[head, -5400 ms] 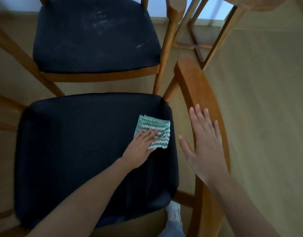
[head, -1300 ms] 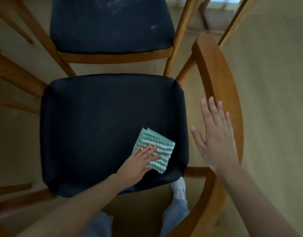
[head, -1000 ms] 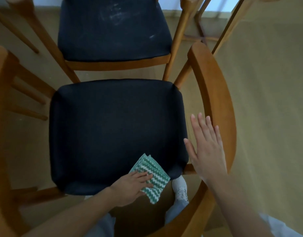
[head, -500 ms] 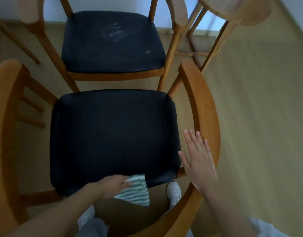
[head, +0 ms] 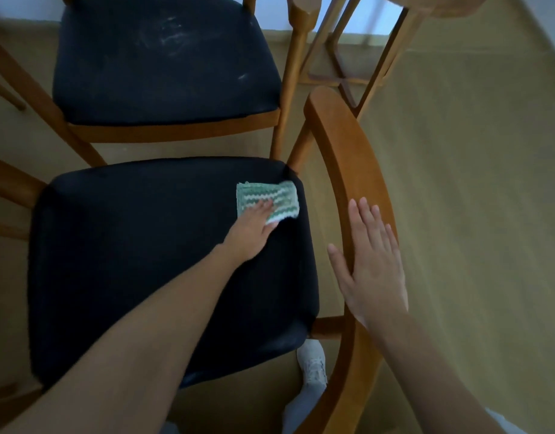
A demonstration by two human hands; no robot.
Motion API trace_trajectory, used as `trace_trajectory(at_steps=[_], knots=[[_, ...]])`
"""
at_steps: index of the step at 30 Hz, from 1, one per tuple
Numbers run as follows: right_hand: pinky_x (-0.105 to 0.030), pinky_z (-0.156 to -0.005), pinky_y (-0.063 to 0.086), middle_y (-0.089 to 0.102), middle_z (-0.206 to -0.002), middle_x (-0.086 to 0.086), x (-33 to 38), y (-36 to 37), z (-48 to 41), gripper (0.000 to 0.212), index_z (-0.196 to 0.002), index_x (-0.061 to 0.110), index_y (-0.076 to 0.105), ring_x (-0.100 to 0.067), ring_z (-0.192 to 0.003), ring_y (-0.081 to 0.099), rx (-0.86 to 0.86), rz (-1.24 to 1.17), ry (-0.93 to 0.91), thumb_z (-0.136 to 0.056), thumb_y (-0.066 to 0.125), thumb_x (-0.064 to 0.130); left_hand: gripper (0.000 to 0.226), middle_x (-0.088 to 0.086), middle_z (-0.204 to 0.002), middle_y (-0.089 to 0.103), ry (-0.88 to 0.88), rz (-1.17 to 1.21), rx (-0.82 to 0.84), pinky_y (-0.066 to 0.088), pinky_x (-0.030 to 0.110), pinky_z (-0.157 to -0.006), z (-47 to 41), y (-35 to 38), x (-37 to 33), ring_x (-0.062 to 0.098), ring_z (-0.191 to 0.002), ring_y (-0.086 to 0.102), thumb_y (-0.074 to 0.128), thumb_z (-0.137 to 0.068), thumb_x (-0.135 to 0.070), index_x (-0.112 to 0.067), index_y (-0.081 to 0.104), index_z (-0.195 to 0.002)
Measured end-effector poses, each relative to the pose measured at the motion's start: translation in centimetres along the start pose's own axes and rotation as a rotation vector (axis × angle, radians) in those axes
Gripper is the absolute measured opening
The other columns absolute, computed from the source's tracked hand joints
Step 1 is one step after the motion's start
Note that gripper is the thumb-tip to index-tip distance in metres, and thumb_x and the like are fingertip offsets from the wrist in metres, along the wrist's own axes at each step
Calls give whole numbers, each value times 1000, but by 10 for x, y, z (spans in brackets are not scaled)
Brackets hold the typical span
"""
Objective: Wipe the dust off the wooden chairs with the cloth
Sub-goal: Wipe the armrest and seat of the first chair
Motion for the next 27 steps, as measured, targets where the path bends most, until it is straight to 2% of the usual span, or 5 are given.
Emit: trace_trajectory(at_steps=[7, 10, 16, 21, 27], knots=[[-25, -114, -7, -3, -152, 9, -1, 0, 1, 64, -146, 24, -3, -8, -142, -6, -27, -17, -10, -94, 16, 56, 59, -4, -153, -2, 134, -258, 118, -13, 33, -113, 58, 82, -16, 15, -142, -5, 4, -90, -44, -29, 11, -146], [-24, -113, -10, -6, -151, 10, -1, 1, 1, 64, -146, 25, -5, -7, -141, -9, -10, -10, -3, -93, 13, 57, 51, 3, -152, 22, 190, -371, 171, 9, 49, -110, 89, 102, -31, 22, -140, 19, 22, -93, -36, -26, 23, -142], [-30, -115, -3, -3, -151, 9, 1, 0, 1, 65, -145, 24, -2, -11, -143, -4, -16, -15, 13, -91, 10, 58, 49, 0, -145, 41, 381, -440, 395, 18, 41, -116, 158, 146, -54, 16, -136, 32, 25, -92, -37, -22, 49, -132], [-29, -116, -4, -5, -150, 9, 1, 0, 2, 65, -145, 26, -3, -11, -144, -4, 0, -25, 24, -90, 7, 59, 51, 0, -152, -21, 510, -615, 444, -28, 42, -102, 175, 142, -47, 18, -133, -34, 19, -103, -30, -20, -3, -149], [-33, -113, -6, -3, -158, -5, 8, 1, 6, 62, -148, 22, -6, -20, -144, -7, 51, 154, 13, -99, 24, 48, 54, 8, -158, -2, 769, -804, 686, -22, 39, -108, 232, 135, -24, 21, -145, -10, 33, -100, -23, -8, 15, -148]])
Point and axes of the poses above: each hand's wrist, its own z-axis away from the middle knuckle, its own y-axis out of the palm, x = y × z, the point moved 9 cm from there along -z, towards the middle knuckle
